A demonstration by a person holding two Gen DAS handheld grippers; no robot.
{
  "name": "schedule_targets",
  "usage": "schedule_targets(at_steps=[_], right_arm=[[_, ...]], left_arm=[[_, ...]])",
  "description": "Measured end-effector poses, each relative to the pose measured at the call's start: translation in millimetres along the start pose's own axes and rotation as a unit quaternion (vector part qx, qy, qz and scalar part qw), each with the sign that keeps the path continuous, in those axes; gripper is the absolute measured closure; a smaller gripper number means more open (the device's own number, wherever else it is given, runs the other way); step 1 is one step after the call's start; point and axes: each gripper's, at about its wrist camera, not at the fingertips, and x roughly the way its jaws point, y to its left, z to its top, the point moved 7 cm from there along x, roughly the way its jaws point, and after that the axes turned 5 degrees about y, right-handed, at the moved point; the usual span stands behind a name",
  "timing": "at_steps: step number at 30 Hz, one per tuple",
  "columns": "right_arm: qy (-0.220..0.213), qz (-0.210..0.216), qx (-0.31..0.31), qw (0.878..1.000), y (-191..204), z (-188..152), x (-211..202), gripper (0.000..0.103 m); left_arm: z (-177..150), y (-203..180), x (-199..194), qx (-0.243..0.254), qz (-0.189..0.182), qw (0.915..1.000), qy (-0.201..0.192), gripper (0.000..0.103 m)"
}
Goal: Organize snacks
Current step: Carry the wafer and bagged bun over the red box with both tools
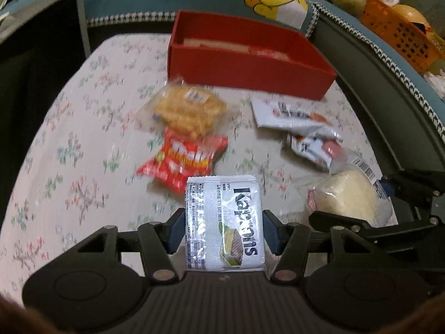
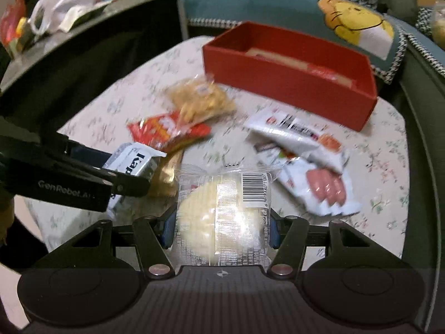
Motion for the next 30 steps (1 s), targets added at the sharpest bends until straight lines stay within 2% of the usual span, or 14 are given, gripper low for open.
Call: schedule_targets(at_steps=[15, 30], right_arm=[[-0.060, -0.018, 0.053, 0.997, -38.2, 48.5, -10.3, 0.037], [-0.089, -0.033, 0.095, 0.991, -74.9, 81.9, -9.7, 0.037]], left_arm=[[67.7, -22.5, 4.8, 0.017, 0.012, 0.9992, -0.035, 0.015], [118.4, -34.2, 15.6, 0.020, 0.025, 0.9978, -0.058, 0.015]])
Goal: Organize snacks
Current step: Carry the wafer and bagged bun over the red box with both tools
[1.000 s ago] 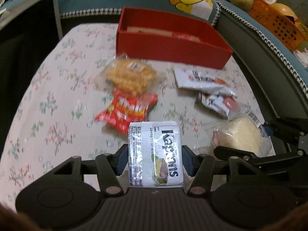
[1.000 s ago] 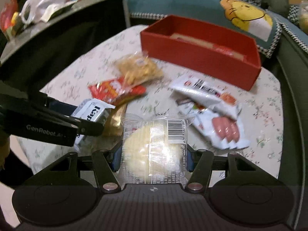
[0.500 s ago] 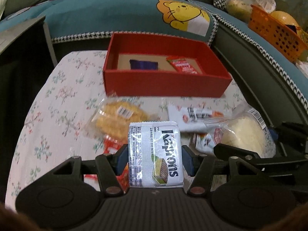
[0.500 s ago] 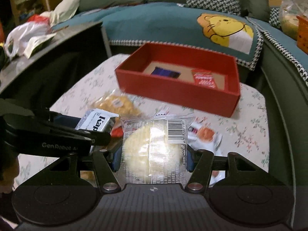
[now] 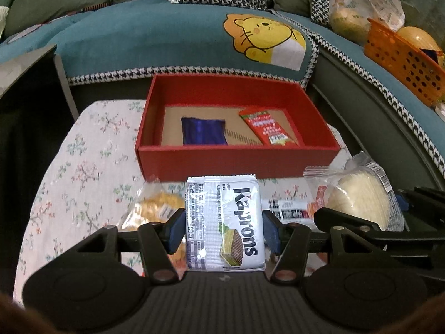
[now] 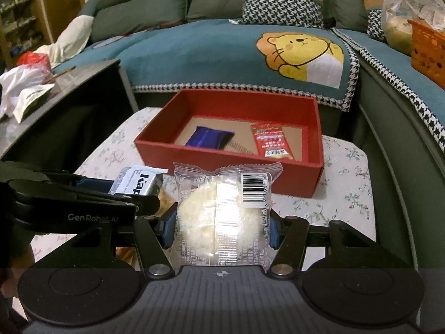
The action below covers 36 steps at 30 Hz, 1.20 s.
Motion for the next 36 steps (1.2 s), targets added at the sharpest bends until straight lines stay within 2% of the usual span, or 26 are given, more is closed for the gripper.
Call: schedule_targets(at_steps=[22, 36], right_arm=[[-0.027, -0.013, 0.017, 0.999, -30.6, 57.7, 30.1, 0.037], [-0.028, -0.013, 0.028, 0.999, -45.9, 72.3, 48.5, 0.037]], left_arm=[[72.4, 1.6, 30.0, -0.012, 0.033, 0.9988, -0.032, 0.016], [93.2, -0.4, 51.1, -0.018, 0.044, 0.9983, -0.034, 0.016]])
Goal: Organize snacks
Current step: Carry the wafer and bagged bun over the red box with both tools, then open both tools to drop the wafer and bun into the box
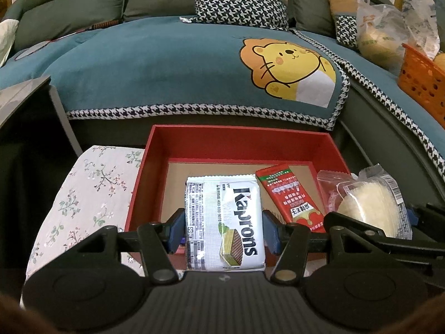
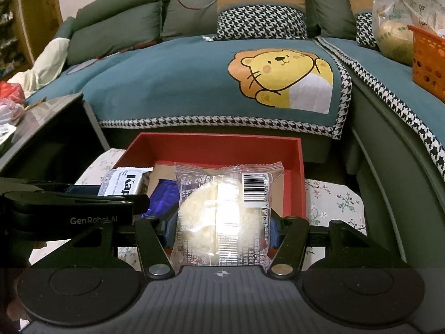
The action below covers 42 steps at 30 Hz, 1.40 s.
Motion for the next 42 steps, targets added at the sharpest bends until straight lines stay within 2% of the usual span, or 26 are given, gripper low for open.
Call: schedule_targets(at_steps=[34, 42], right_arm=[[0.004, 0.014, 0.030, 0.999, -10.7, 3.4, 52.5, 0.037], [0.004, 0.007, 0.030, 1.000, -14.1, 1.7, 66.8, 0.037]], left_arm=[[12.4, 10.5, 51.3, -0.007, 0.027, 0.9995, 0.012, 0.016], [7.3, 11.9, 66.6, -0.004, 0.038, 0.9988, 0.028, 0.016]])
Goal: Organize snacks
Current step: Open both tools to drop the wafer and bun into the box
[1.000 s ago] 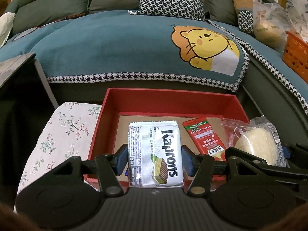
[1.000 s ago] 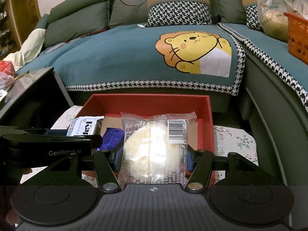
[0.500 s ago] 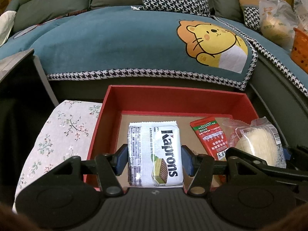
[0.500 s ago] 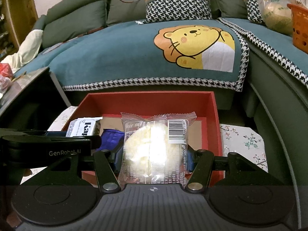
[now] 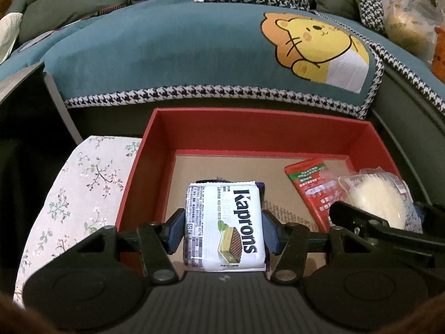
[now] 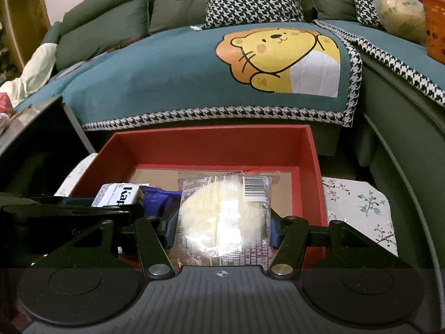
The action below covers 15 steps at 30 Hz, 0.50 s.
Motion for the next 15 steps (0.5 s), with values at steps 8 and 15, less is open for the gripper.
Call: schedule_targets(at_steps=[8, 15], right_arm=[[-0.002, -0.012, -0.003, 1.000, -2.3, -1.0, 4.8, 0.035], [0.000, -0.026, -0.004, 1.000, -5.9, -1.7, 5.4, 0.030]], left_arm=[[-2.8, -1.0, 5.0, 0.001, 0.004, 1.0000, 0.007, 0.015], [-3.1, -0.1, 4.7, 0.001, 0.010, 0.9999, 0.009, 0.013]])
